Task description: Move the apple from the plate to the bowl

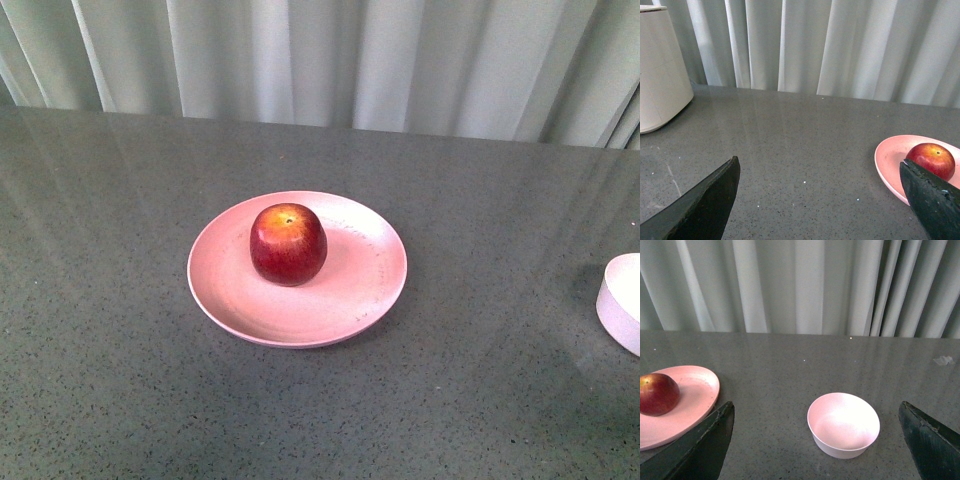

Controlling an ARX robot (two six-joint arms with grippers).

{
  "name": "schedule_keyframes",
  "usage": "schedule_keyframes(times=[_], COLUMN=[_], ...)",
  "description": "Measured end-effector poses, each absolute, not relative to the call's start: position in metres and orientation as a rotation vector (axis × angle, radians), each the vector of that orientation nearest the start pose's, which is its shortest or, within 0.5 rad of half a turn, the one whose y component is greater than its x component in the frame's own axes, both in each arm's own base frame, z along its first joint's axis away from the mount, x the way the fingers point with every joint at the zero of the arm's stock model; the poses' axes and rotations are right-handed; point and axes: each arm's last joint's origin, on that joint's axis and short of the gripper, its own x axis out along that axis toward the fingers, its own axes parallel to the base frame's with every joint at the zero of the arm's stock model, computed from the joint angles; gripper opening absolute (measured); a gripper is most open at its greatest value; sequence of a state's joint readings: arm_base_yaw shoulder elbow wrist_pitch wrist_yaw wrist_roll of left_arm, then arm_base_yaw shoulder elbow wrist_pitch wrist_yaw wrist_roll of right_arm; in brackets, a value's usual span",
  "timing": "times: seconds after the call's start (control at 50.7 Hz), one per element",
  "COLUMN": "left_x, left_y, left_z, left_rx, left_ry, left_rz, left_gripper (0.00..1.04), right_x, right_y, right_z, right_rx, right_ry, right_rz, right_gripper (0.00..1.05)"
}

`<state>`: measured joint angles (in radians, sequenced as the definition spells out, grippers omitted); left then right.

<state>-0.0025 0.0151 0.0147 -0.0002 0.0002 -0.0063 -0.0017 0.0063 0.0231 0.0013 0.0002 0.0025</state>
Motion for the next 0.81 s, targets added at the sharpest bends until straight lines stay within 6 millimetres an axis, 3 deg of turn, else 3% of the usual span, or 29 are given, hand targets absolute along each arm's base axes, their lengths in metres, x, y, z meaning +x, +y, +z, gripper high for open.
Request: schedule_keyframes(times=[0.809], left_x=[0.0978], left_y=[-0.0003], left_z=[0.1673], left_rx=[-0.006], left_ry=[0.001], left_rz=[-0.003], left_gripper=[0.96], right_x=[0.0966], right_y=[-0.0002], right_z=[0.171], right_rx=[0.002], right_ry=[-0.018], right_rz=[-0.002], right_gripper=[0.96])
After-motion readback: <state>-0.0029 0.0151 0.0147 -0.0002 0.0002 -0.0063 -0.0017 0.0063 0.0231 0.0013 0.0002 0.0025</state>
